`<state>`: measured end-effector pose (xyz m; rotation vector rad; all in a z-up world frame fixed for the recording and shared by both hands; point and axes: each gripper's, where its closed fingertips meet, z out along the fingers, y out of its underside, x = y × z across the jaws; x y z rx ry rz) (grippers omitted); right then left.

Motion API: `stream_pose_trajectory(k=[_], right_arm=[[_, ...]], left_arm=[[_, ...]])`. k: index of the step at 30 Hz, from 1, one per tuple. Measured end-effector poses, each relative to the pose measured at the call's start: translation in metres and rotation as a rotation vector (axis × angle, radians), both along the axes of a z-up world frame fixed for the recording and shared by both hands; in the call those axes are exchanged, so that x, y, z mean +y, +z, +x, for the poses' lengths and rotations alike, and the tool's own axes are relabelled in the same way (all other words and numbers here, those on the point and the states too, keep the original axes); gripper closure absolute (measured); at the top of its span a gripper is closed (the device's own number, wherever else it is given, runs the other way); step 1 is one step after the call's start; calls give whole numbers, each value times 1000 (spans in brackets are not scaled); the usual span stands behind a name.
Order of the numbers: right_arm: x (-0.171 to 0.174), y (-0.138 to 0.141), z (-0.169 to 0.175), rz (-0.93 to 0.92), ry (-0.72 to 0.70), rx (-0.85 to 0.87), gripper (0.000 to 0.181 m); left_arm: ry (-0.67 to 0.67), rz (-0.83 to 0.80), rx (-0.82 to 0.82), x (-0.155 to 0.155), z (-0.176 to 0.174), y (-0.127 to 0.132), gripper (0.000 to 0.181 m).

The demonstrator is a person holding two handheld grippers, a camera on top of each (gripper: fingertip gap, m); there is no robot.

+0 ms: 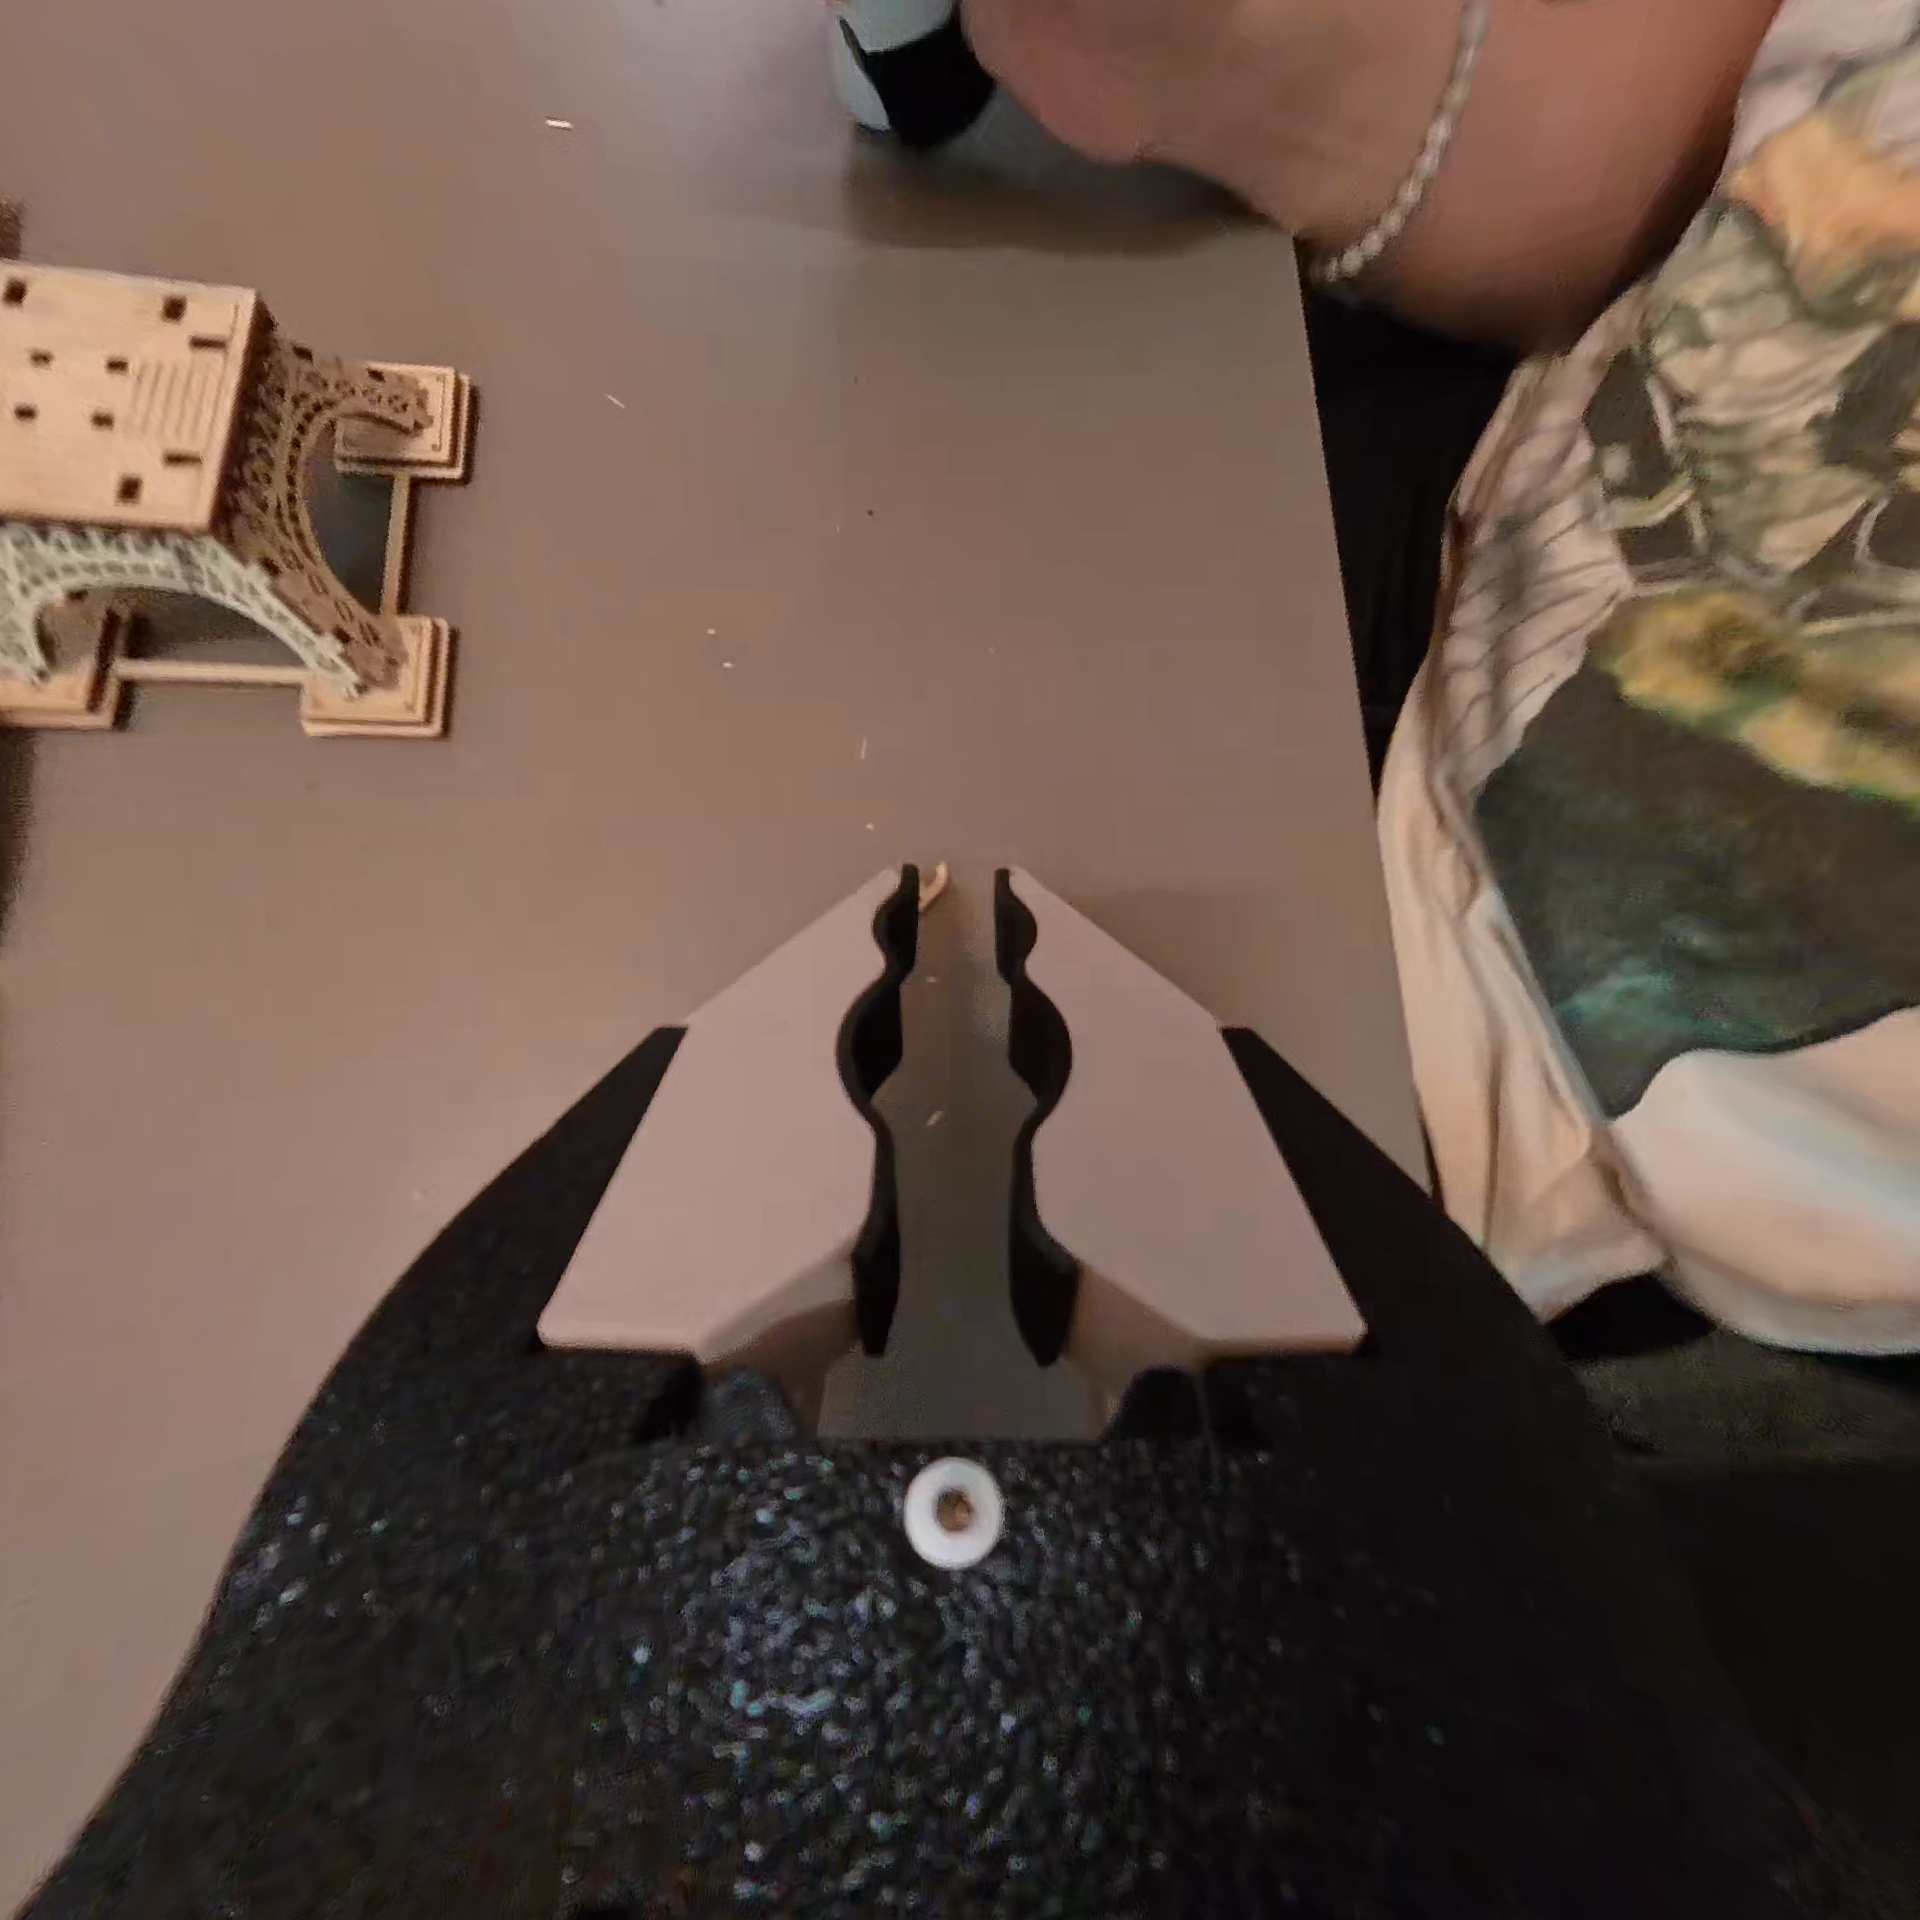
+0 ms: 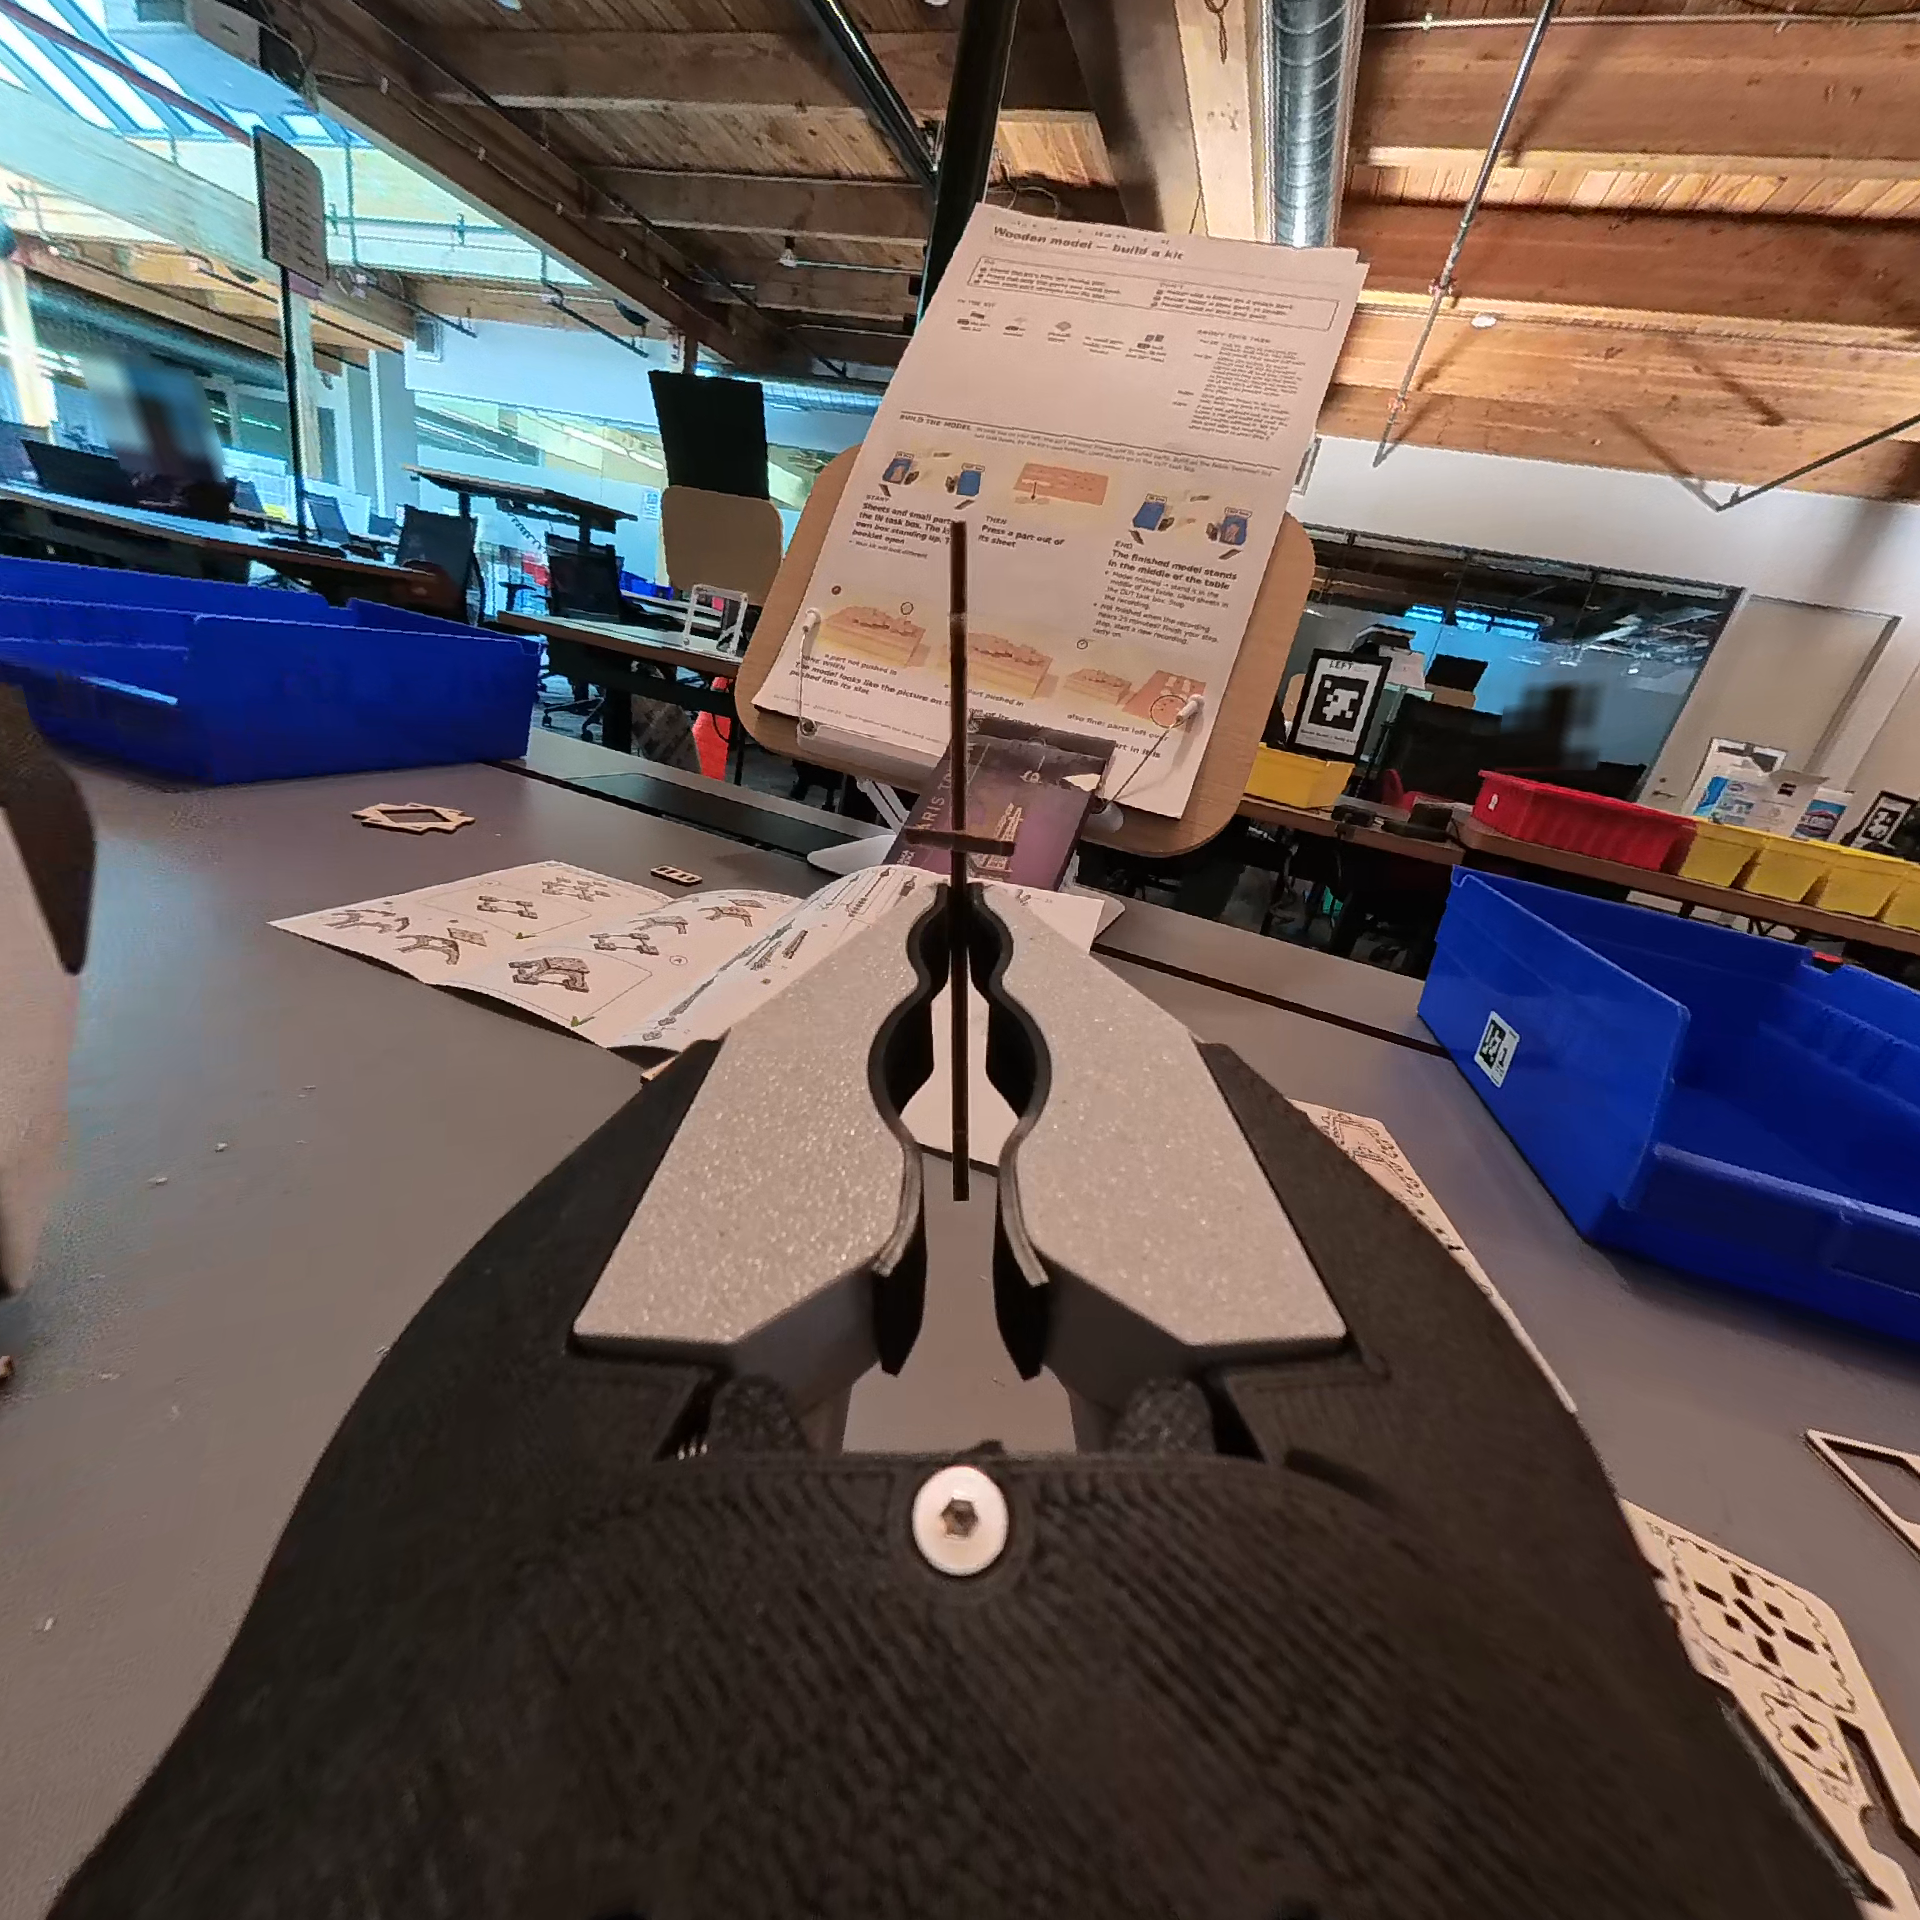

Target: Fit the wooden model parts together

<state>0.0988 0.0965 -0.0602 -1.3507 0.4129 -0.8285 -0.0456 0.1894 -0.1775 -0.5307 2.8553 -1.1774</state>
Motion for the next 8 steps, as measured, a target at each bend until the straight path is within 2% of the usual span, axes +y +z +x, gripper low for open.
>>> stream_pose_trajectory(k=[1,5,8], right_arm=[[0,0,0,2,1,0,181],[1,0,-1,-6,1,-8,181],[2,-1,-2,-19,-3,-16,181]], left_arm=[[28,-32,-3,-1,-2,-1,170],[1,23,-252,-4,0,-3,179],[-36,174,-306,-3,4,-8,178]])
